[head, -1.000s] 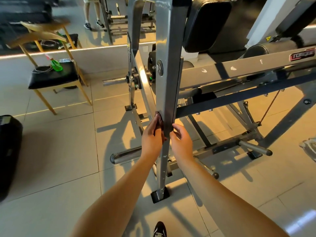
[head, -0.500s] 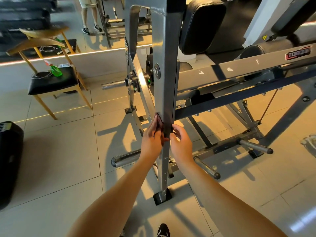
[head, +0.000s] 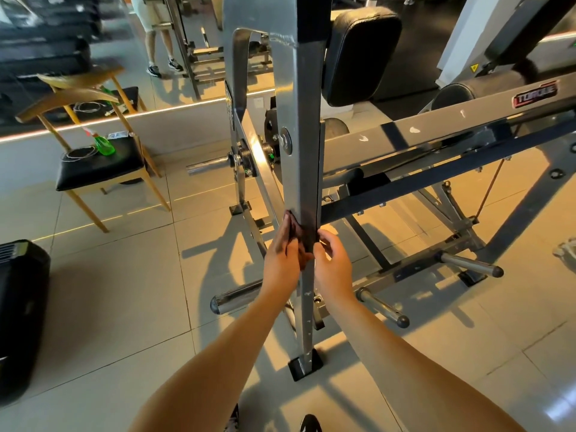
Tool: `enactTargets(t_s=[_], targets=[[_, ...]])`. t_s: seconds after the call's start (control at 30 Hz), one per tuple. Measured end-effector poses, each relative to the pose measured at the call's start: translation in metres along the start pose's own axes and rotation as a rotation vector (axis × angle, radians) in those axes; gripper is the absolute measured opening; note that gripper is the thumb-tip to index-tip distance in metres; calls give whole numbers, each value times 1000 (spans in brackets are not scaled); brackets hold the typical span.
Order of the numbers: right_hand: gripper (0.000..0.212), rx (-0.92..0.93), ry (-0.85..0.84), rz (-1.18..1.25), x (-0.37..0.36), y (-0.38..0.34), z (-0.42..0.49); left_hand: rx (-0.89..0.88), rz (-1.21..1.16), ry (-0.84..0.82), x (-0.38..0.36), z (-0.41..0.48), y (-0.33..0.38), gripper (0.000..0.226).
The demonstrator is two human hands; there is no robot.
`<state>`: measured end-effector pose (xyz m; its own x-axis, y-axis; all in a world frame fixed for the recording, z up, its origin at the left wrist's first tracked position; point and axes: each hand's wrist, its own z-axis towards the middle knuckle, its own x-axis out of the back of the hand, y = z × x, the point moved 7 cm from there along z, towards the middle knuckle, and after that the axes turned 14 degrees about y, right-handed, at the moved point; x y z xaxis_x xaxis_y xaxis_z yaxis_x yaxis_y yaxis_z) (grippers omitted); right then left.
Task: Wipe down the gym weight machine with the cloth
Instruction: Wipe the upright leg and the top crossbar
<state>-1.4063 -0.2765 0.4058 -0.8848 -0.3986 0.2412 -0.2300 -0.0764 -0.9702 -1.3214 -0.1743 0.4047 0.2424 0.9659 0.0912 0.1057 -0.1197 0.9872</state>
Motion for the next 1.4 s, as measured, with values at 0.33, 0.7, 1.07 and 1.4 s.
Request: enactTargets(t_s=[0.33, 0.7, 1.07, 1.4], targets=[[34, -34, 20, -36, -12, 13, -13, -205, 237, -114, 1, -22, -20, 50], [23, -99, -39, 27, -4, 19, -22, -264, 369, -148, 6, -21, -18, 44], [22, -99, -39, 10, -4, 12, -36, -109, 153, -328, 15, -22, -25, 35], [22, -100, 526, 50, 13, 16, -30, -164, 418, -457, 52, 22, -78, 42]])
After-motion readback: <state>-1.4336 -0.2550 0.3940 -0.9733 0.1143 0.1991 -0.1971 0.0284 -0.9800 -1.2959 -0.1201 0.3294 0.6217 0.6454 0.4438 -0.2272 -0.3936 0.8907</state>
